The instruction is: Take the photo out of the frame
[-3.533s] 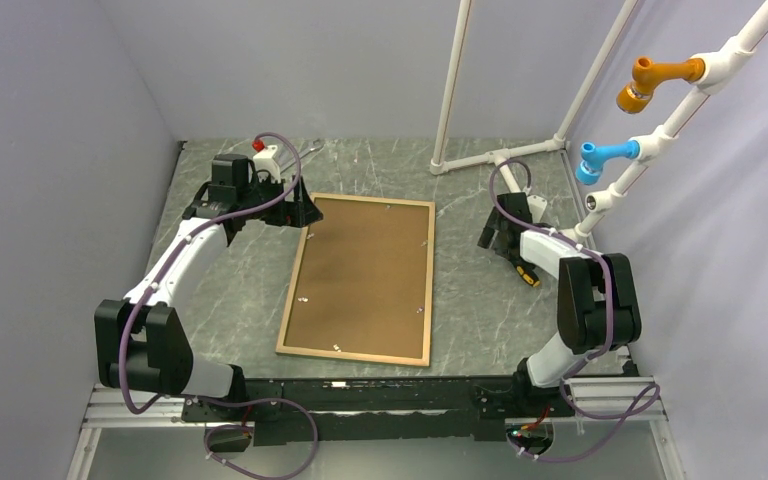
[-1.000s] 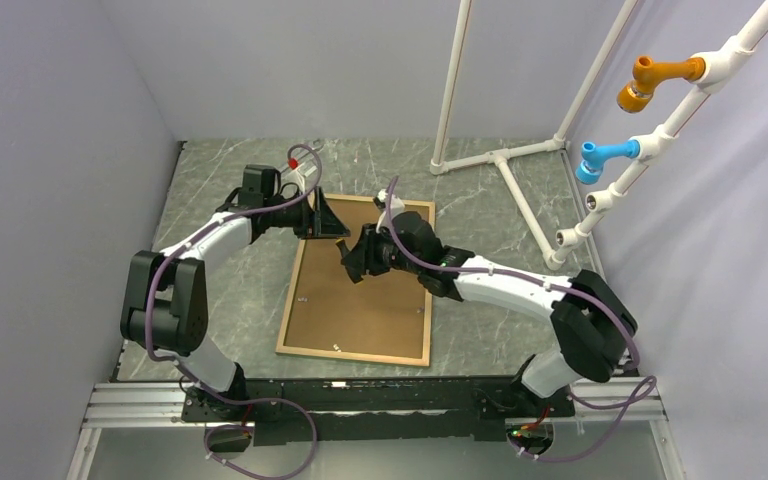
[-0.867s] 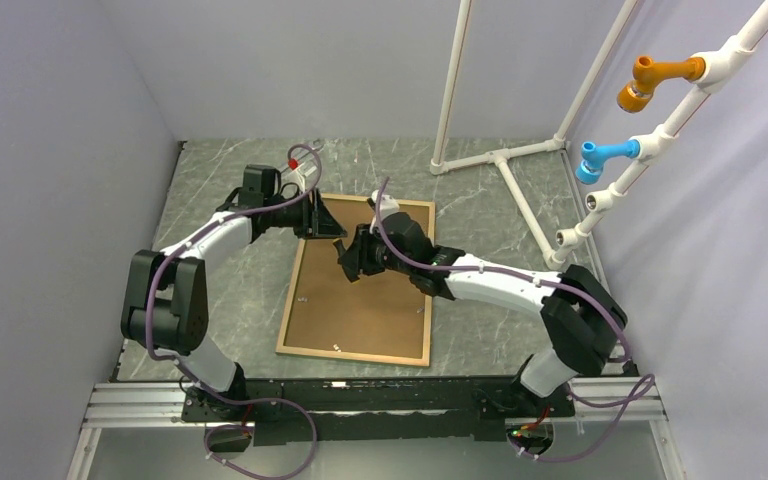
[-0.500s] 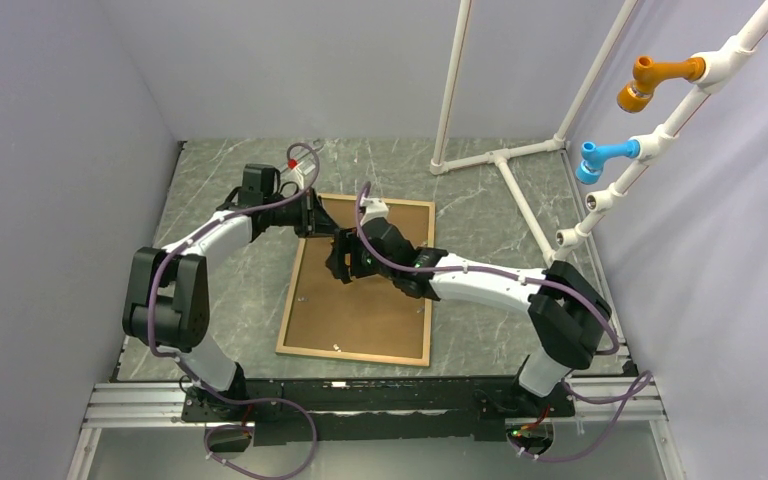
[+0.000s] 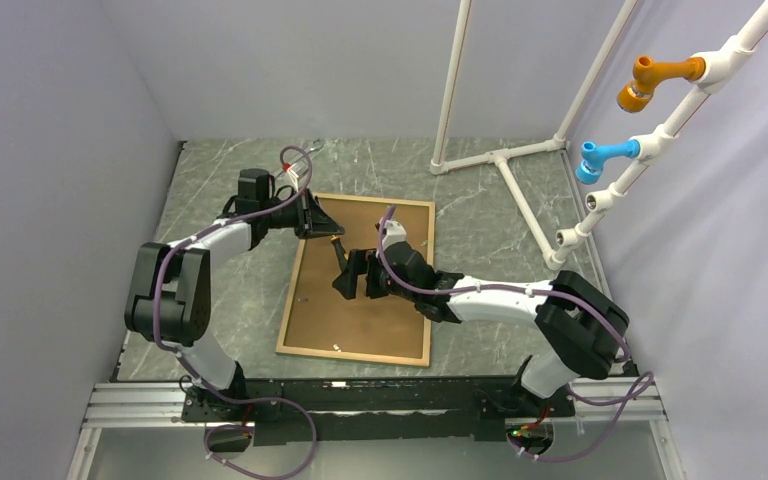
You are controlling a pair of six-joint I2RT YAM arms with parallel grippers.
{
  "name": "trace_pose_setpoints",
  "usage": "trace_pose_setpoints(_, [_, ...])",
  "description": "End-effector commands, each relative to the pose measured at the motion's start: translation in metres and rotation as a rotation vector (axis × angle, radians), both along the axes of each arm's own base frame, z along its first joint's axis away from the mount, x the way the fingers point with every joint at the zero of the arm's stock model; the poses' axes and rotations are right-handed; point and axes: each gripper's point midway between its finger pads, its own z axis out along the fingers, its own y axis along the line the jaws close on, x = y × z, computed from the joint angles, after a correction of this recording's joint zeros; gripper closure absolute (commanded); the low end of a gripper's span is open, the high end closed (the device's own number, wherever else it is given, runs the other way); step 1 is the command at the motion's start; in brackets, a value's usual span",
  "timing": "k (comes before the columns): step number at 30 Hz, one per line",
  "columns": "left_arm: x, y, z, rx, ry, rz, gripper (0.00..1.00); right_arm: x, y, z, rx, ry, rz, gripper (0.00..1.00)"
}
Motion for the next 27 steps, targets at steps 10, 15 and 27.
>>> trace_pose_setpoints(10, [-0.007, -0.011, 0.014, -0.131, 0.006, -0.085, 1.00, 0.017, 0.032, 0.062, 0.156, -0.170, 0.059, 0.30])
trace_pose_setpoints(15, [-0.010, -0.016, 0.012, -0.119, 0.006, -0.103, 1.00, 0.027, 0.036, 0.051, 0.068, -0.141, 0.046, 0.64])
trace_pose_setpoints(27, [0.002, 0.015, 0.006, 0.226, -0.149, 0.012, 0.20, 0.007, -0.010, 0.021, -0.060, 0.009, -0.036, 1.00])
